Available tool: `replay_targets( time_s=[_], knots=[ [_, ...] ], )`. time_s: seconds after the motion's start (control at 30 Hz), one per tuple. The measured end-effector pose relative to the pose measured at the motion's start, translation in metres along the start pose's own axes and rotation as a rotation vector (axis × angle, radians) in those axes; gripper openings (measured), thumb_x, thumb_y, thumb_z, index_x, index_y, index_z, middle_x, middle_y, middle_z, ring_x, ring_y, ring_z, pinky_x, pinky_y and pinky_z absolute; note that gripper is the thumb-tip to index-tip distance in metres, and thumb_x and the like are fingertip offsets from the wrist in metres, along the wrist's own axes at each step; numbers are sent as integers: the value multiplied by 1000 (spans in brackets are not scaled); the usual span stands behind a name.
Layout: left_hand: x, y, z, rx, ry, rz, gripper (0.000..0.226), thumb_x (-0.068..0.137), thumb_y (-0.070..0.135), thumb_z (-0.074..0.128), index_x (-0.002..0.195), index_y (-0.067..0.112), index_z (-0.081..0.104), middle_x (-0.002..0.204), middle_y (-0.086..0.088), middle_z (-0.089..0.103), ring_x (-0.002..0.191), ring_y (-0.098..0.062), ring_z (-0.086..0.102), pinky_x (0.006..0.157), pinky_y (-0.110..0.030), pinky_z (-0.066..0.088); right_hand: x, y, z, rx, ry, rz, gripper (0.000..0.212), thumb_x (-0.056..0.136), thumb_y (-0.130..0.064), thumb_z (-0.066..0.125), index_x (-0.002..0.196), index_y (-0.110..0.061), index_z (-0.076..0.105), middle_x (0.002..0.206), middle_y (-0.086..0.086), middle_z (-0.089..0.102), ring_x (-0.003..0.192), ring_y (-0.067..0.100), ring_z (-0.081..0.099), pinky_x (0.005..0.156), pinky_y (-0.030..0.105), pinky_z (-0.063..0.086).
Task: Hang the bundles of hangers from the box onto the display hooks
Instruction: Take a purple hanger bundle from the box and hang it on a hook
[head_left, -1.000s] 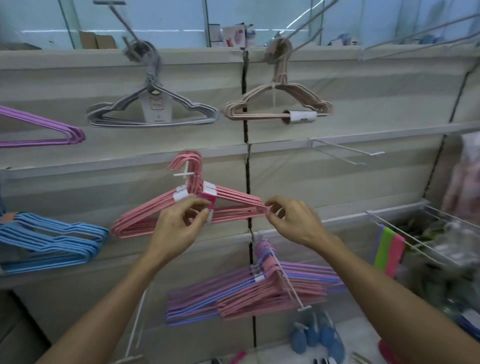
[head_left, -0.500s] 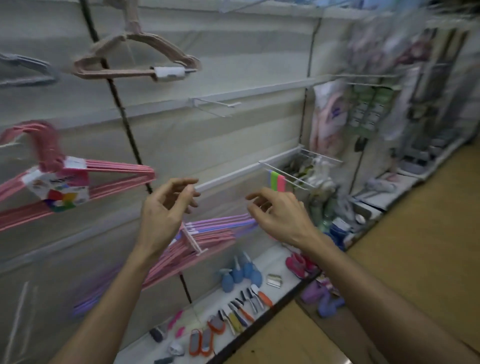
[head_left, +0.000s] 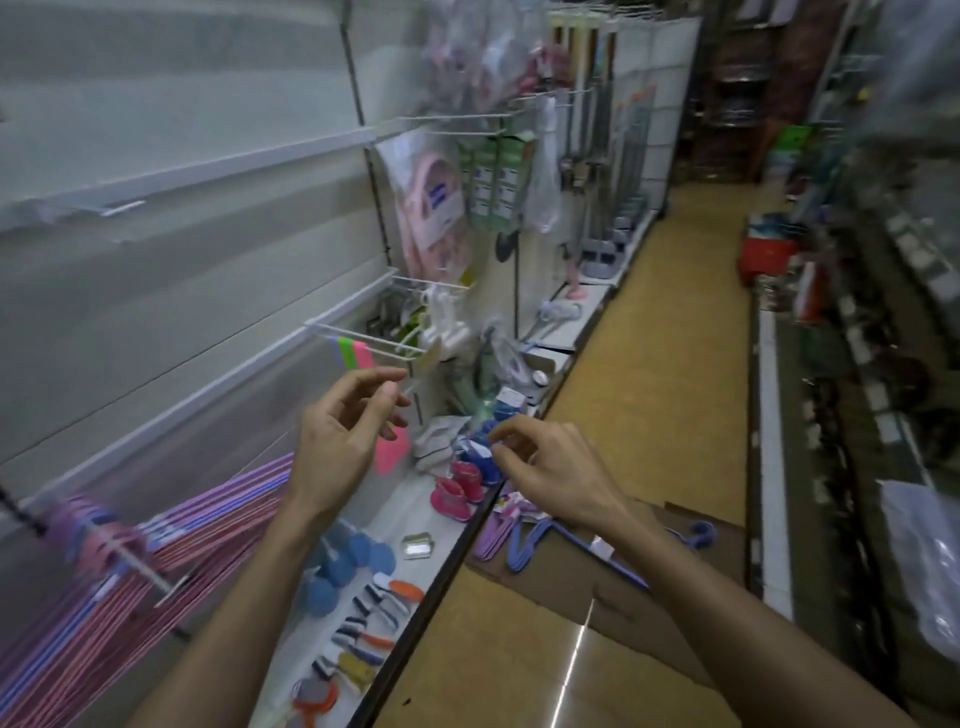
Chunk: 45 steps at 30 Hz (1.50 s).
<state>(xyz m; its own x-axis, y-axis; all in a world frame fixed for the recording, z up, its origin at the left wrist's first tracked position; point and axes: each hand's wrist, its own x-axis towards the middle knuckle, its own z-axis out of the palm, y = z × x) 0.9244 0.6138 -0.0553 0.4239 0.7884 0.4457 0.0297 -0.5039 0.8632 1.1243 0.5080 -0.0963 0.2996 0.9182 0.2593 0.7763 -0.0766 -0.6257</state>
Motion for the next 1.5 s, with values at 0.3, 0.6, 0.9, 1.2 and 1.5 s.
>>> replay_targets(
  time_s=[0.3,0.6,0.9,1.2,1.5],
  knots=[
    [54,-52,82,-191,-237,-48,18,98,11,52,105,16,68,81,-1,70,71,-15,64,65,-25,53,-9,81,-3,-33,143,315,19,88,-35,55,102,-31,68,76,-15,70,74,5,66,69,36,55],
    [78,-141,160,-199,-432,-150,20,99,6,49,107,4,67,81,-7,68,70,-12,64,64,-20,53,-10,192,43,-67,191,545,21,90,-34,55,104,-29,70,78,-17,67,78,3,63,71,38,55],
    [81,-298,258,-101,-461,-293,20,99,12,50,104,19,67,85,-4,70,70,-11,65,62,-21,55,13,355,123,-130,127,634,20,89,-31,53,103,-30,67,68,-18,55,73,9,60,64,36,52],
    [75,-493,364,-15,-428,-348,21,99,12,48,112,17,64,85,4,69,70,-1,64,63,-18,54,52,533,239,-100,90,575,21,90,-29,53,106,-29,67,80,-13,66,74,7,60,64,35,52],
    [38,-689,429,17,-356,-359,21,98,11,52,116,17,62,91,-5,67,71,-6,66,63,-20,56,74,678,370,-38,46,523,19,92,-24,52,104,-25,67,75,-14,65,75,9,62,63,33,49]
  ],
)
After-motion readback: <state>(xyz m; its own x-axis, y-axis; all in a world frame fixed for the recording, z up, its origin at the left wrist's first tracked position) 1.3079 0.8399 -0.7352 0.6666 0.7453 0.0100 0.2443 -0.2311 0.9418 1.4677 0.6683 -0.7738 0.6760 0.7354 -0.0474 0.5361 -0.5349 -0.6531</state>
